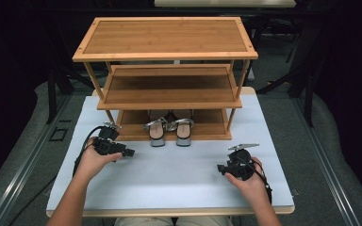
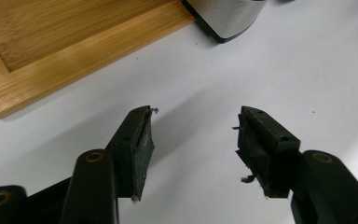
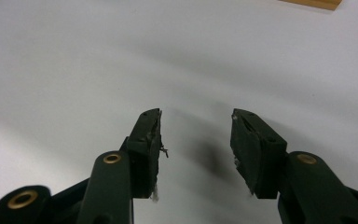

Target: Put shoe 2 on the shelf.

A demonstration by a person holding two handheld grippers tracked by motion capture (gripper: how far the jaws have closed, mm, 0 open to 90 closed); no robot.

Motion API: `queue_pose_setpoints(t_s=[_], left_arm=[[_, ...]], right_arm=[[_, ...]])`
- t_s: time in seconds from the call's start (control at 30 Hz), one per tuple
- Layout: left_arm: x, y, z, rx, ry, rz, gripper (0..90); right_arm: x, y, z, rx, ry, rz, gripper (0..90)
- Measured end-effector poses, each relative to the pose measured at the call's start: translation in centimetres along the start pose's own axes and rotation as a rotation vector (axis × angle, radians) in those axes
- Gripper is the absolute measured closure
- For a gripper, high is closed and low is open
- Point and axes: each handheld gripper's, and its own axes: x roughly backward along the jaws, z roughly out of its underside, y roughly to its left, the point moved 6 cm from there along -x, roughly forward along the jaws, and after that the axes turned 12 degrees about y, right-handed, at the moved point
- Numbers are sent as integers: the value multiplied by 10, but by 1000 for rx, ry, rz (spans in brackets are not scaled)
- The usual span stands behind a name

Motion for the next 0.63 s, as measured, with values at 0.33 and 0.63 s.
queue_pose_setpoints(t_s=[0.33, 0.63], left_arm=[[-4, 4, -3, 16, -1, 1, 406], [2, 4, -6, 23, -49, -22, 374]], right_arm=[[-3, -5, 2, -12, -1, -5, 521], [-5, -7, 3, -24, 2, -4, 523]])
